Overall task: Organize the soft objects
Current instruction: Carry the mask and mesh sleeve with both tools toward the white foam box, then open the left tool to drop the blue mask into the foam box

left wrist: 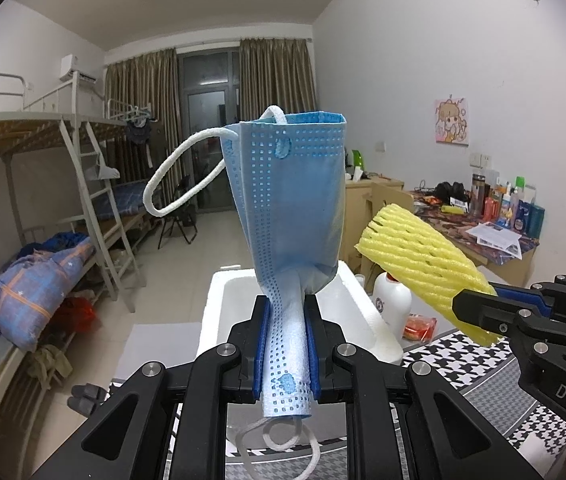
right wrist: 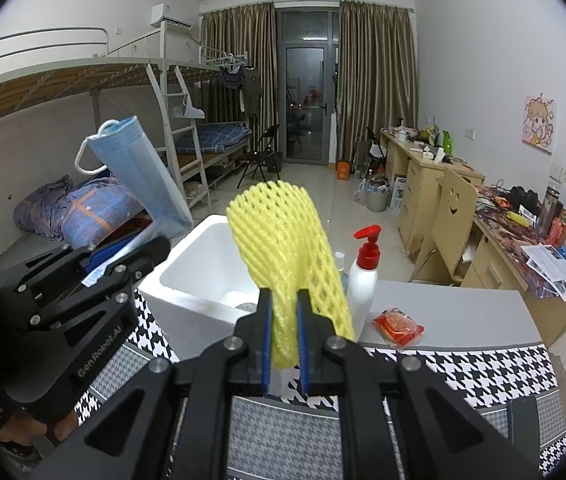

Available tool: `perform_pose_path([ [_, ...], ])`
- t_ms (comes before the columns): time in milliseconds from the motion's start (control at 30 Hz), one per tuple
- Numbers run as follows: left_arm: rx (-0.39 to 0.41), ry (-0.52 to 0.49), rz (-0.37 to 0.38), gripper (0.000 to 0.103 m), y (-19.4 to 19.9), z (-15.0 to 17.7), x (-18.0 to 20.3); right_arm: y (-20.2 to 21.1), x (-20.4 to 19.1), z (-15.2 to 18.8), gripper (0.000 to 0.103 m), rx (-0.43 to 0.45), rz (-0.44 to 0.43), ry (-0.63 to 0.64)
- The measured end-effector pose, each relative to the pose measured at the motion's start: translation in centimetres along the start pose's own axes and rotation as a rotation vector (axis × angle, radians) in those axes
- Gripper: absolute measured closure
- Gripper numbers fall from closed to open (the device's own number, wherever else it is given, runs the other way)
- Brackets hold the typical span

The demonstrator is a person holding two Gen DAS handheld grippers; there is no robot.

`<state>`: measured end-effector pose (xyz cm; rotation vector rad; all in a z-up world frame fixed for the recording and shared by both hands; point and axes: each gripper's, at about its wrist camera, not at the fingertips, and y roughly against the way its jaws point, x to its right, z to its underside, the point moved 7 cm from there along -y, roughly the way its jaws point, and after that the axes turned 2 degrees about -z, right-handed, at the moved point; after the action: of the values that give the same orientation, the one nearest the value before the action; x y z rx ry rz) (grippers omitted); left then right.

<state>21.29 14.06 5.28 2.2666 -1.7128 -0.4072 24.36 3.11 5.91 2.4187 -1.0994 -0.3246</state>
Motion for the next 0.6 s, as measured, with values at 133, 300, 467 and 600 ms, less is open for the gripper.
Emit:
perform_pose_path([
  [133,-0.014,-0.001,0.007,0.085,-0.8,-0.1,0.1,-0.7,0.2,-0.4,0.089,-0.009,0.002,0.0],
  [300,-0.029,0.001,0.007,0.085,-1.6,-0.2,-0.2,-1.1,0.2,-0.8,0.089,-0.011,0.006,-0.003],
  [467,-0.047,0.002,0.009,0.085,-2.6,-0.3,-0.3,-1.6,0.2,-0.9,0.089,-0.019,0.009,-0.004],
  [600,-0.061,0.006,0.014,0.085,-3.3,-0.1,-0.3,-2.0,0.1,-0.9,0.089,-0.027,0.012,-0.003],
])
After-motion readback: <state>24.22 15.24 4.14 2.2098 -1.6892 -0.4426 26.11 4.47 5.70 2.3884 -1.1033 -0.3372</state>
